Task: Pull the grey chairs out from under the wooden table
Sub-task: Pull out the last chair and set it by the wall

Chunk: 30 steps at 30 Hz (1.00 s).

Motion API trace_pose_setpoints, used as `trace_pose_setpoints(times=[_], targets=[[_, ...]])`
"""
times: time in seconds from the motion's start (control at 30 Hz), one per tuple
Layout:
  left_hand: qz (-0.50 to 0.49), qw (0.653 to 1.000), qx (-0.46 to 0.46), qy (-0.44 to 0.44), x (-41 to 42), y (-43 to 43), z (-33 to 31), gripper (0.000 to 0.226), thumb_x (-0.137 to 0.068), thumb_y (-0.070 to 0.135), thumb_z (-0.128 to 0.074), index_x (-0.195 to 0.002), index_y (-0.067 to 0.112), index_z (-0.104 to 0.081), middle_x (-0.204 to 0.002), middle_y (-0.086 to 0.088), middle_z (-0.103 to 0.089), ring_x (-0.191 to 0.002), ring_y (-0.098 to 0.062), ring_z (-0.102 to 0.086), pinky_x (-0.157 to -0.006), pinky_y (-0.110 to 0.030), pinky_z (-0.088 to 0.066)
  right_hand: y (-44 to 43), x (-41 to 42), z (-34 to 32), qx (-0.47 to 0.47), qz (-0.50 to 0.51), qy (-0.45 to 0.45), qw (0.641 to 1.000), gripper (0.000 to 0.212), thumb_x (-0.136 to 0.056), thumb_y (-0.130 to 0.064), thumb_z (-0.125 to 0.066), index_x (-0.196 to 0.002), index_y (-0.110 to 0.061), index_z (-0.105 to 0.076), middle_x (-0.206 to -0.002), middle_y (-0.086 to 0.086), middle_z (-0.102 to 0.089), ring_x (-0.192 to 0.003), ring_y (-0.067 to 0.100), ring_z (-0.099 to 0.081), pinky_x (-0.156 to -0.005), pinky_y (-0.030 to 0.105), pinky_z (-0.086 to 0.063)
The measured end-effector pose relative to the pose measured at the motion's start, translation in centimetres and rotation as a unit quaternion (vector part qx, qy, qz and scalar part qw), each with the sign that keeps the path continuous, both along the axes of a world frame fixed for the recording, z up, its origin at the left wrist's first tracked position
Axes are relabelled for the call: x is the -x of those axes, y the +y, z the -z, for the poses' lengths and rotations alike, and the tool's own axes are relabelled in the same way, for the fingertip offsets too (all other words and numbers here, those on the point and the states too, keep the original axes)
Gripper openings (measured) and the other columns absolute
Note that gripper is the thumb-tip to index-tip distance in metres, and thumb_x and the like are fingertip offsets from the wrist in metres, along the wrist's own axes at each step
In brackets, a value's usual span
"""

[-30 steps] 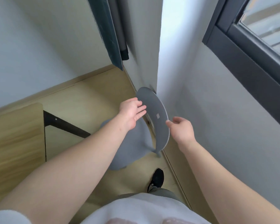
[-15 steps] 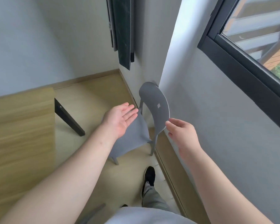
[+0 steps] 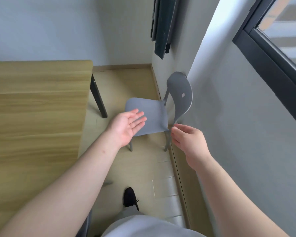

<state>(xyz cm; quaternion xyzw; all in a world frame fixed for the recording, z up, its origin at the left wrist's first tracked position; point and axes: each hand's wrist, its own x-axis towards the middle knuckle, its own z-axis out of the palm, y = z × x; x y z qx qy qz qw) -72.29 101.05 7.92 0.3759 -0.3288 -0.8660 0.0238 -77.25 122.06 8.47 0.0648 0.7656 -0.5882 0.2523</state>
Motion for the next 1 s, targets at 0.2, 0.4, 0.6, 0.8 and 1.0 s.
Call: trace_pose_setpoints(times=[0.2,0.4,0.6,0.8,1.0], targets=[[-0.041,0.997,0.052,-0.029,-7.4,6.2,1.1,0.035,-0.098,0.001,-0.040,-0.130,0.002,-0.053,-0.122,-0.016,-0.067,-0.111,-0.032,-0.065,-0.097,-0.040,-0.051,5.3,-5.9,1.9,0.047,-0.045,-0.048,0.997,0.037,-0.089,-0.021,-0.069,-0.123,-0.009,-0.068,-0.108,0.005,-0.075,-0.100,0.015,-0.073,-0.093,0.035,-0.058],[-0.001,0.987,0.129,-0.094,-13.4,10.0,-0.1,0.033,-0.098,0.003,-0.042,-0.127,0.003,-0.057,-0.119,-0.014,-0.068,-0.106,-0.030,-0.067,-0.082,-0.034,-0.055,10.4,-11.2,3.2,0.073,-0.039,-0.117,0.990,0.034,-0.089,-0.018,-0.069,-0.121,-0.008,-0.068,-0.108,0.008,-0.074,-0.099,0.017,-0.073,-0.091,0.034,-0.059],[-0.028,0.979,0.169,-0.109,-17.3,10.3,-0.2,0.030,-0.098,0.001,-0.041,-0.123,0.002,-0.058,-0.117,-0.015,-0.067,-0.104,-0.027,-0.067,-0.088,-0.033,-0.053,11.1,-15.7,3.8,0.079,-0.057,-0.147,0.984,0.033,-0.090,-0.016,-0.068,-0.121,-0.007,-0.067,-0.109,0.009,-0.074,-0.101,0.018,-0.073,-0.093,0.035,-0.058],[-0.026,0.966,0.203,-0.155,-20.9,8.7,2.1,0.028,-0.097,-0.001,-0.043,-0.119,0.003,-0.059,-0.120,-0.016,-0.065,-0.108,-0.030,-0.064,-0.096,-0.035,-0.051,9.2,-20.1,5.0,0.037,-0.084,-0.155,0.984,0.031,-0.088,-0.017,-0.068,-0.118,-0.008,-0.068,-0.104,0.007,-0.074,-0.099,0.017,-0.072,-0.093,0.035,-0.058],[-0.009,0.921,0.334,-0.201,-25.4,1.9,6.1,0.023,-0.093,0.001,-0.052,-0.111,0.003,-0.066,-0.097,-0.011,-0.068,-0.083,-0.021,-0.068,-0.076,-0.026,-0.055,2.8,-24.9,7.7,-0.006,-0.090,-0.165,0.982,0.034,-0.087,-0.017,-0.068,-0.119,-0.007,-0.068,-0.103,0.008,-0.074,-0.098,0.017,-0.072,-0.088,0.032,-0.059]])
